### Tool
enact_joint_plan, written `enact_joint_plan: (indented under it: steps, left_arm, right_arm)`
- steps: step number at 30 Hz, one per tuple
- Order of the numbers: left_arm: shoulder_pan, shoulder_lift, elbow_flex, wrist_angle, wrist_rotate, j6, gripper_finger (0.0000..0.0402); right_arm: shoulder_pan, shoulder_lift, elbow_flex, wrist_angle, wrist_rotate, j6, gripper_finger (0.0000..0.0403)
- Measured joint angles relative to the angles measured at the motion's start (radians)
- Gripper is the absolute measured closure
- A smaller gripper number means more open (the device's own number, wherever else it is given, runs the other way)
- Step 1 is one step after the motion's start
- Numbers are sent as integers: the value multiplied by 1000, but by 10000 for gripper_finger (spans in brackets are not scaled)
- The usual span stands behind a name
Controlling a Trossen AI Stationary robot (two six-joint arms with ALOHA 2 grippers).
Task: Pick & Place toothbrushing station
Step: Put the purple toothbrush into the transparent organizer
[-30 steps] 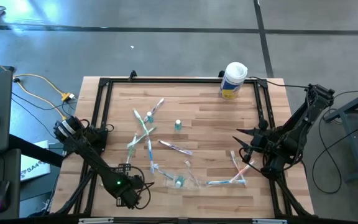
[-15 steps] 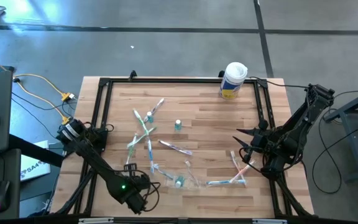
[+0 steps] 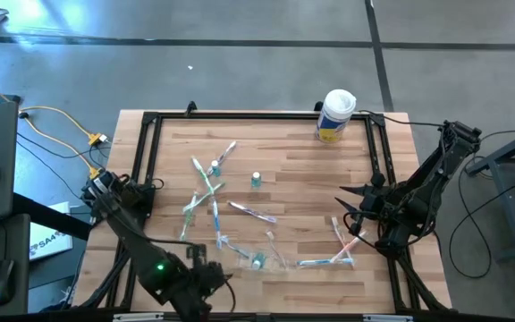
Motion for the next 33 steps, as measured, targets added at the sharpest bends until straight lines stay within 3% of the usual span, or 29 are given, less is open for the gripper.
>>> enact_joint_plan:
  steps: [8, 12, 14, 18, 23, 30, 33]
  left_arm:
    - [-18, -2, 52, 342, -265, 497, 402]
    - [-20, 0, -14, 520, -477, 673, 402]
    - [-2, 2, -78, 693, -553, 790, 402]
    - [74, 2, -250, 1173, -543, 971, 402]
    - [157, 3, -442, 1670, -410, 1046, 401]
    - [210, 31, -589, 2041, -295, 963, 401]
    - [215, 69, -598, 2092, -290, 941, 401]
  right_arm:
    - [0, 0, 0, 0, -17, 1, 254]
    - [0, 0, 0, 0, -17, 1, 254]
    - [0, 0, 0, 0, -17, 0, 254]
    - [0, 0, 0, 0, -11, -1, 254]
    - [0, 0, 0, -1, 0, -2, 254]
    - [0, 0, 0, -11, -8, -3, 254]
    - [0, 1, 0, -11, -15, -3, 254]
